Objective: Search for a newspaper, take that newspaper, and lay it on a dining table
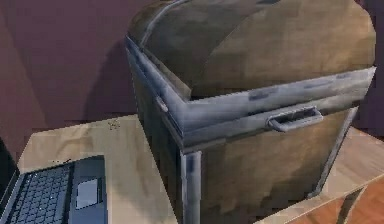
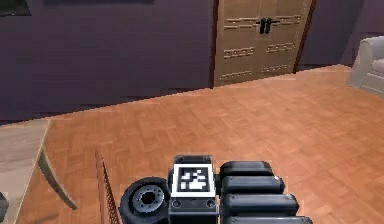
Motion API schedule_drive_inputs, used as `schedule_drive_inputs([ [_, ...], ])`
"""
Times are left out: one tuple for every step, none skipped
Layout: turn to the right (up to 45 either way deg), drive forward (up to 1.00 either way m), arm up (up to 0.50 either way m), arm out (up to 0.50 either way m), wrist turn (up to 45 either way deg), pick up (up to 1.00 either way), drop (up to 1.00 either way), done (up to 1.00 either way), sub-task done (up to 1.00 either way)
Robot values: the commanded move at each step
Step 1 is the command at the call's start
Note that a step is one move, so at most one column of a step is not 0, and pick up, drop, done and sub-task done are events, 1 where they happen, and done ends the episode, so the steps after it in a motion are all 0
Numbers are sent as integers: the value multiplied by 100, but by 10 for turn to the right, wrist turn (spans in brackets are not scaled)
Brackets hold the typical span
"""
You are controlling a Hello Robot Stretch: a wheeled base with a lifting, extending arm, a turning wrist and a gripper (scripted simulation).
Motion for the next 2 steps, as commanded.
schedule_drive_inputs([
  [-60,0,0,0,0,0,0,0,0],
  [90,0,0,0,0,0,0,0,0],
])
